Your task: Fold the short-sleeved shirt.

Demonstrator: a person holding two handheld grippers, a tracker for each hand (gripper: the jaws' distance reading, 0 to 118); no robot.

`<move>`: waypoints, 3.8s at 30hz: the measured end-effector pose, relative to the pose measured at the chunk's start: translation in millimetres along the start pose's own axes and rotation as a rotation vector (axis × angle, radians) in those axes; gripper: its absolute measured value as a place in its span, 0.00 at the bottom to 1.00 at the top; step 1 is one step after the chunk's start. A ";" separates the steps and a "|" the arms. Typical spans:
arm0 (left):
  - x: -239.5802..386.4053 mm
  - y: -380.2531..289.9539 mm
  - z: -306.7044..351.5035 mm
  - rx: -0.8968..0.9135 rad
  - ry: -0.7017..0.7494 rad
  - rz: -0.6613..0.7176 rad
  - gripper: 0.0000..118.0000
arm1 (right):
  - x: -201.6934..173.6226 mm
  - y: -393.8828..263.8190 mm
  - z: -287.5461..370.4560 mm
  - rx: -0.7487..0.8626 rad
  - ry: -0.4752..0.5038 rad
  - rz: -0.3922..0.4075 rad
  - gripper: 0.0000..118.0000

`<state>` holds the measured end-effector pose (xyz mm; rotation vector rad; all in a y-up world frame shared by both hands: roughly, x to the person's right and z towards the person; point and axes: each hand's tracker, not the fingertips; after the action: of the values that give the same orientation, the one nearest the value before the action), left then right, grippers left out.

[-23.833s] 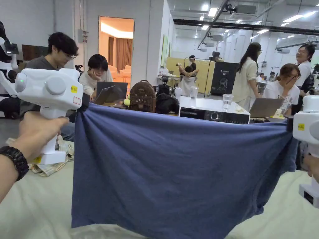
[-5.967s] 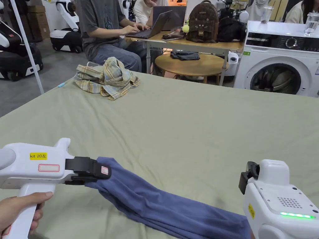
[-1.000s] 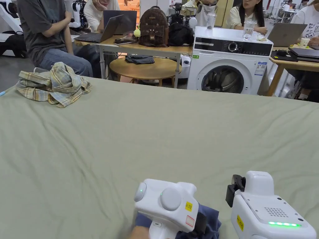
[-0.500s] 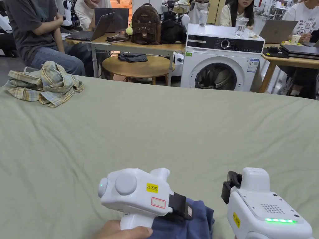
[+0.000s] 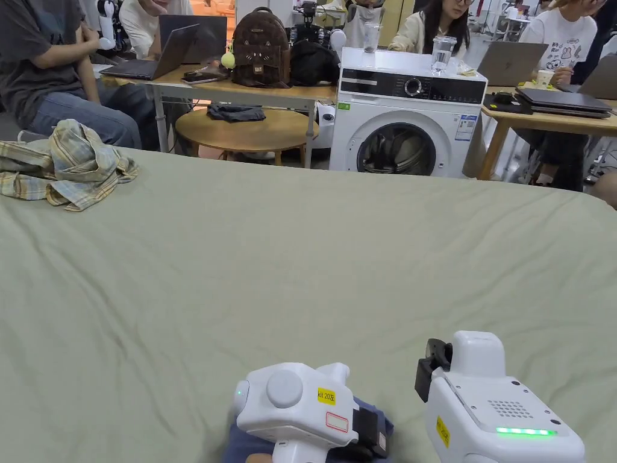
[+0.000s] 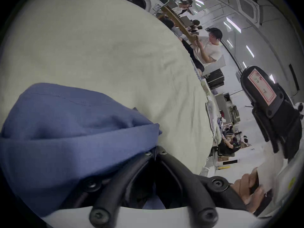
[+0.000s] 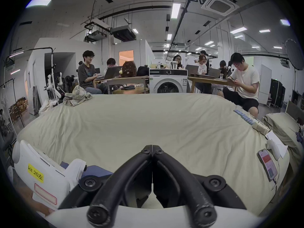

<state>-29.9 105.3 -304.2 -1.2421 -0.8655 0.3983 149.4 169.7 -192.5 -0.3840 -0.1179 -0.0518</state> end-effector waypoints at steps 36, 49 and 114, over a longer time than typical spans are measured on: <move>-17.5 -87.1 202.3 1.183 0.732 -0.399 0.00 | -37.8 31.5 4.2 0.208 -0.003 0.030 0.00; -28.4 -91.7 215.5 1.094 0.731 -0.364 0.00 | -58.1 -56.9 12.7 -0.260 0.122 0.058 0.00; -116.4 -16.0 194.3 0.167 -0.164 0.121 0.25 | -78.5 -22.4 -8.6 -0.182 0.134 0.110 0.00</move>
<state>-252.8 146.9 -316.6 -1.1207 -0.8789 0.6640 70.9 148.0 -202.0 -0.5665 0.0405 0.0205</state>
